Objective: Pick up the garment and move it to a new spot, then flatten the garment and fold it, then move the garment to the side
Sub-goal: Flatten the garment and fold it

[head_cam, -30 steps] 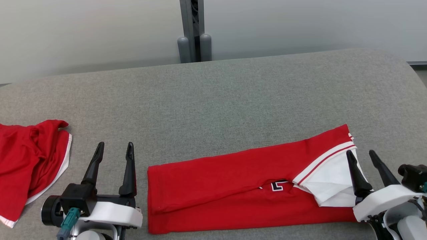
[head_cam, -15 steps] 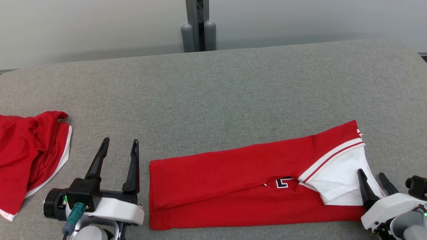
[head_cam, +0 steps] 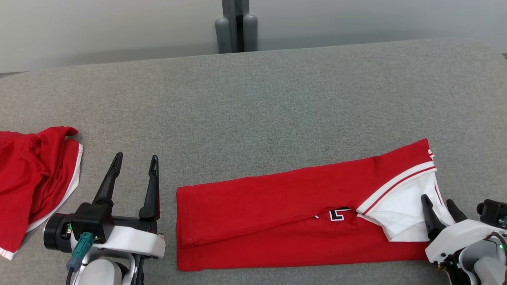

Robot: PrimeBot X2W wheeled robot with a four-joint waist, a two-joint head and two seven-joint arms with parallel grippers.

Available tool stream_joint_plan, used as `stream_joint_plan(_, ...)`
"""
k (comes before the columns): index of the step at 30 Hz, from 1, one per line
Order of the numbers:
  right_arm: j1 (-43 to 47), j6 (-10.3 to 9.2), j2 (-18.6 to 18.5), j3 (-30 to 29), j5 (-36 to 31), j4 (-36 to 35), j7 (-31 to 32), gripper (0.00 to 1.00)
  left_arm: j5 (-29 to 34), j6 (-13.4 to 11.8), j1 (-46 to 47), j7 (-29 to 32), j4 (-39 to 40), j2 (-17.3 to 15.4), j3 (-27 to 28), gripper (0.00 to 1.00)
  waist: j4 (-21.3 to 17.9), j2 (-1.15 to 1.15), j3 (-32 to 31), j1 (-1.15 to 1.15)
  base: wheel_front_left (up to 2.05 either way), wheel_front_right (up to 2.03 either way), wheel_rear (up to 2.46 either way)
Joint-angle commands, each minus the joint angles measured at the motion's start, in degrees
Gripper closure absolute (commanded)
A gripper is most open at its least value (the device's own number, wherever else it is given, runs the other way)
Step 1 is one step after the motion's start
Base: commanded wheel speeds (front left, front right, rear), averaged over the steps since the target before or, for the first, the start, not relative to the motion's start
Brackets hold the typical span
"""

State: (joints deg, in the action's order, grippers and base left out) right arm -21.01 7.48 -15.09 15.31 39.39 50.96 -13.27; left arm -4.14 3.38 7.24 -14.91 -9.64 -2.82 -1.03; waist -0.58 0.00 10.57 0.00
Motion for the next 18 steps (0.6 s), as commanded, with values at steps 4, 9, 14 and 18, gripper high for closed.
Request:
stream_joint_plan(4, 0.31, 0.09, 1.01, 4.06, 2.60, 1.29, 0.80, 0.81, 0.37, 0.07, 0.50, -0.23, 0.04, -0.17, 0.38, 0.00, 0.03, 0.00, -0.15, 0.00, 0.00, 0.00, 0.00)
stream_joint_plan(9, 0.47, 0.06, 0.48, 6.71, 4.28, 1.14, 0.50, 1.00, 0.48, -0.12, 0.14, -0.23, -0.28, -0.18, 0.45, 0.00, -0.15, 0.00, -0.71, 0.00, 0.00, 0.00, 0.00)
stream_joint_plan(14, -0.77, 0.00, -1.49, 8.09, 5.73, 1.92, -0.65, 1.00, 0.27, -0.27, -0.20, -0.23, -0.57, -0.18, 0.09, 0.00, -0.43, 0.00, -1.40, 0.00, 0.00, 0.00, 0.00)
stream_joint_plan(18, -2.23, -0.01, -3.55, 8.47, 6.56, 2.68, -0.96, 1.00, -0.10, -0.45, -0.39, -0.23, -0.74, -0.18, -0.27, 0.00, -0.54, 0.00, -1.78, 0.00, 0.00, 0.00, 0.00)
